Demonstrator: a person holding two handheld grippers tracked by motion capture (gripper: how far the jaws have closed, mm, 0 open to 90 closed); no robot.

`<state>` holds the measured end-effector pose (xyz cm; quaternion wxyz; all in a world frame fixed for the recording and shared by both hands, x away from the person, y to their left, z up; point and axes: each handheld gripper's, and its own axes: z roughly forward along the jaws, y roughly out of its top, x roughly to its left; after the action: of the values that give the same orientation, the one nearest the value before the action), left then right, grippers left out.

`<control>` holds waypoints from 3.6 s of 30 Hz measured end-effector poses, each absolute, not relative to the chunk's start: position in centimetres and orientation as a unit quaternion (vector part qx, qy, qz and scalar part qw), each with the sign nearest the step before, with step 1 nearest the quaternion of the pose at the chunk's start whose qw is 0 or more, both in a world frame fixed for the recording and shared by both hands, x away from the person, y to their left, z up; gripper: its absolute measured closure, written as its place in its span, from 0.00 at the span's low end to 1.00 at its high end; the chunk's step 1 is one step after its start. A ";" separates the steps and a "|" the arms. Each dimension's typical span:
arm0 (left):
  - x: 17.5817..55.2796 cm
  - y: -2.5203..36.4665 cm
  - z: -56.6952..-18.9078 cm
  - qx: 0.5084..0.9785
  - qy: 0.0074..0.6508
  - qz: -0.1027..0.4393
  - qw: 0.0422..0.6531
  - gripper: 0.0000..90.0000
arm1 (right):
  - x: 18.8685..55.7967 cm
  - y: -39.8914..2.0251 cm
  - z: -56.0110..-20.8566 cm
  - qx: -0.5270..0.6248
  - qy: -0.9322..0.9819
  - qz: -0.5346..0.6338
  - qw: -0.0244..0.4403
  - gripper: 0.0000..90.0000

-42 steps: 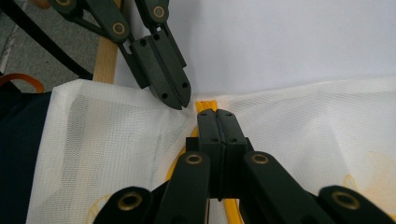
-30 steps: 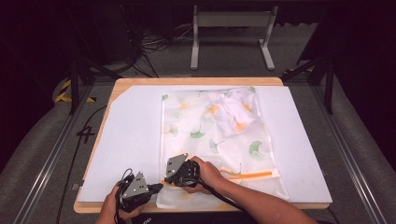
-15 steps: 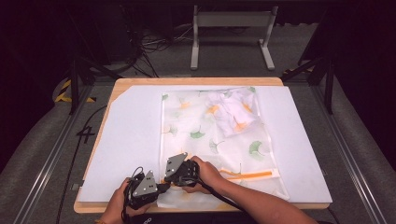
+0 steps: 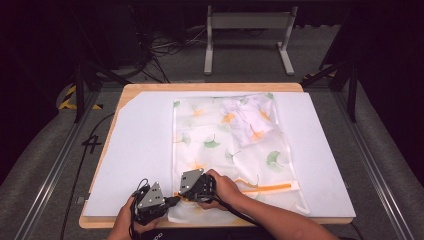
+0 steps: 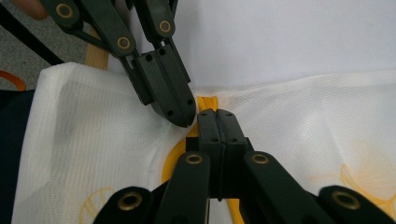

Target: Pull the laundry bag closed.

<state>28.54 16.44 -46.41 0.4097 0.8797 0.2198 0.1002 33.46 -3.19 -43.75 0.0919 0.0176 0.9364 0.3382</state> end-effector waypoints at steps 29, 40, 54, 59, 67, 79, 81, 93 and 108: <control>29.9 16.4 -46.0 0.864 0.280 0.126 0.399 1.00 | 32.3 -3.1 -44.1 0.015 0.931 0.341 0.128 1.00; 30.2 16.7 -46.1 0.863 0.277 0.116 0.406 1.00 | 32.2 -3.2 -43.8 0.008 0.937 0.323 0.131 1.00; 30.2 16.8 -46.2 0.861 0.280 0.107 0.411 1.00 | 31.5 -0.1 -42.7 -0.055 0.968 0.172 0.172 1.00; 30.3 16.8 -46.2 0.861 0.280 0.107 0.412 1.00 | 31.7 0.2 -42.6 -0.059 0.970 0.161 0.172 0.99; 30.3 16.8 -46.2 0.860 0.280 0.107 0.412 1.00 | 32.1 0.1 -42.6 -0.047 0.973 0.163 0.159 0.98; 30.3 16.8 -46.2 0.860 0.279 0.107 0.413 1.00 | 32.5 -0.3 -42.5 -0.052 0.972 0.175 0.148 1.00; 30.4 16.9 -46.2 0.861 0.279 0.107 0.412 1.00 | 32.3 -0.4 -42.6 -0.054 0.970 0.176 0.156 1.00; 30.4 16.9 -46.3 0.861 0.278 0.108 0.413 1.00 | 32.5 -4.1 -42.5 -0.025 0.970 0.176 0.163 1.00; 30.4 16.9 -46.3 0.860 0.278 0.107 0.414 1.00 | 32.9 -10.2 -42.0 0.020 0.969 0.180 0.167 1.00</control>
<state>30.39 16.91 -46.26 0.4142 0.8600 0.2782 0.1072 32.88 -10.24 -42.04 0.1673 0.0202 0.9692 0.1797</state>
